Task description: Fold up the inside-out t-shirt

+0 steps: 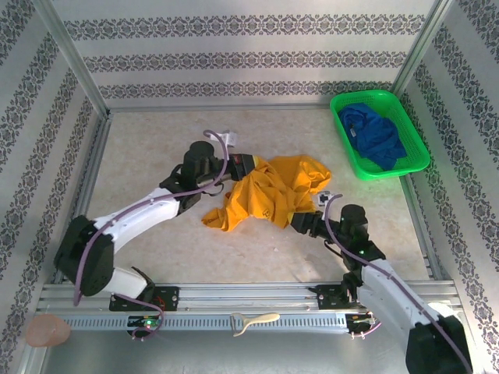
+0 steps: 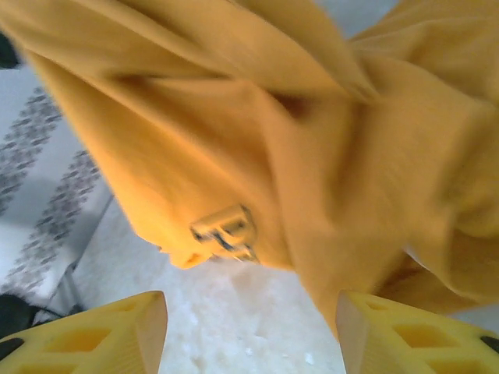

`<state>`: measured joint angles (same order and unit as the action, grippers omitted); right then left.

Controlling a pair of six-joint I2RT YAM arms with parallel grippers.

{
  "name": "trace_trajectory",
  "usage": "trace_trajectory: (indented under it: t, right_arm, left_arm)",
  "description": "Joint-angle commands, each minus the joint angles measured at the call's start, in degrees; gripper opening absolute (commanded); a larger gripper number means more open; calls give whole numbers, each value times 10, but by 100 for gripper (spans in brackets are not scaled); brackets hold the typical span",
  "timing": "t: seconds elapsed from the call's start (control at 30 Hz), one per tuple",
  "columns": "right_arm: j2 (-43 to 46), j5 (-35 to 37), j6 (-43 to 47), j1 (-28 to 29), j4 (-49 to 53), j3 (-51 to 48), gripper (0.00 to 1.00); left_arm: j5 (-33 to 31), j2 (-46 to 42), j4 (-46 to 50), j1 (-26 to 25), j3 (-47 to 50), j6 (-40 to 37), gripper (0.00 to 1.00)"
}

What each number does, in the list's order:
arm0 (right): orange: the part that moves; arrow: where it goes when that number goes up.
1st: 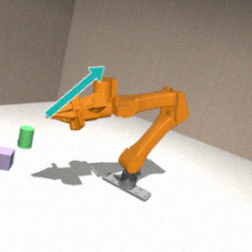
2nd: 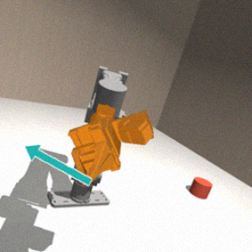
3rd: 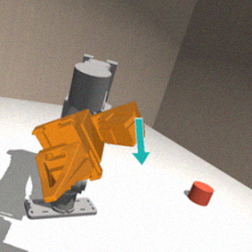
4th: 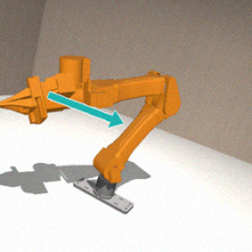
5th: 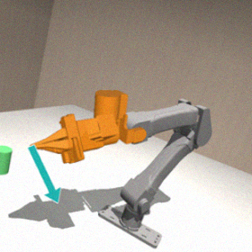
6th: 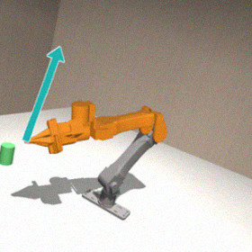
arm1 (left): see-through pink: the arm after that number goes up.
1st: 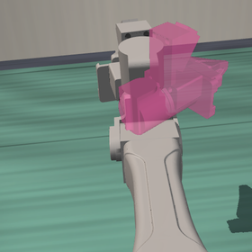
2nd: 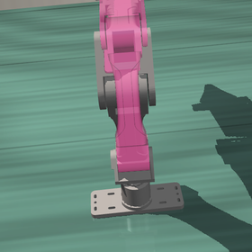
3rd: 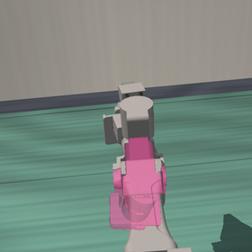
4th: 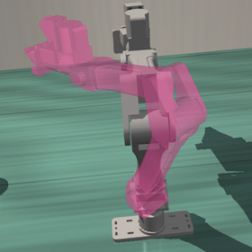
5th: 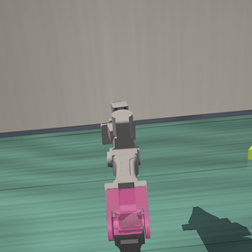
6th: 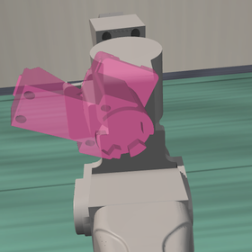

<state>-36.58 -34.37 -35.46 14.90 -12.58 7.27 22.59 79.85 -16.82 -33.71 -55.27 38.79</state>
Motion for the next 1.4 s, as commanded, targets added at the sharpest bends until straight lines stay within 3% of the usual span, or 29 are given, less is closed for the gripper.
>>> trace_trajectory:
  t: [0.0,0.1,0.33,0.53,0.7,0.87,1.13,1.23,1.3,1.37]
  right_arm:
    - [53,93,1,1,91,22,64]
    - [47,88,9,0,97,66,68]
    - [-98,6,93,7,52,201,71]
    - [-187,-49,127,29,29,278,70]
    - [-237,-40,151,87,27,312,67]
    - [-279,-20,152,102,12,333,63]
    - [-311,-10,149,94,7,359,42]
    - [-316,-15,147,89,7,366,21]
    - [-319,-24,144,85,6,371,1]
    - [-314,-34,140,79,7,373,0]
  left_arm:
    - [-48,-44,45,4,1,-104,0]
    - [-27,-70,25,5,22,-107,0]
    - [52,-77,-26,4,53,-68,0]
    - [71,-81,-38,4,62,-48,0]
    - [77,-81,-42,4,61,-42,0]
    - [84,-84,-43,4,59,-38,0]
    - [96,-84,-65,3,71,-24,0]
    - [99,-84,-75,3,76,-18,0]
    - [98,-84,-81,3,80,-15,0]
    - [92,-84,-79,4,83,-14,0]
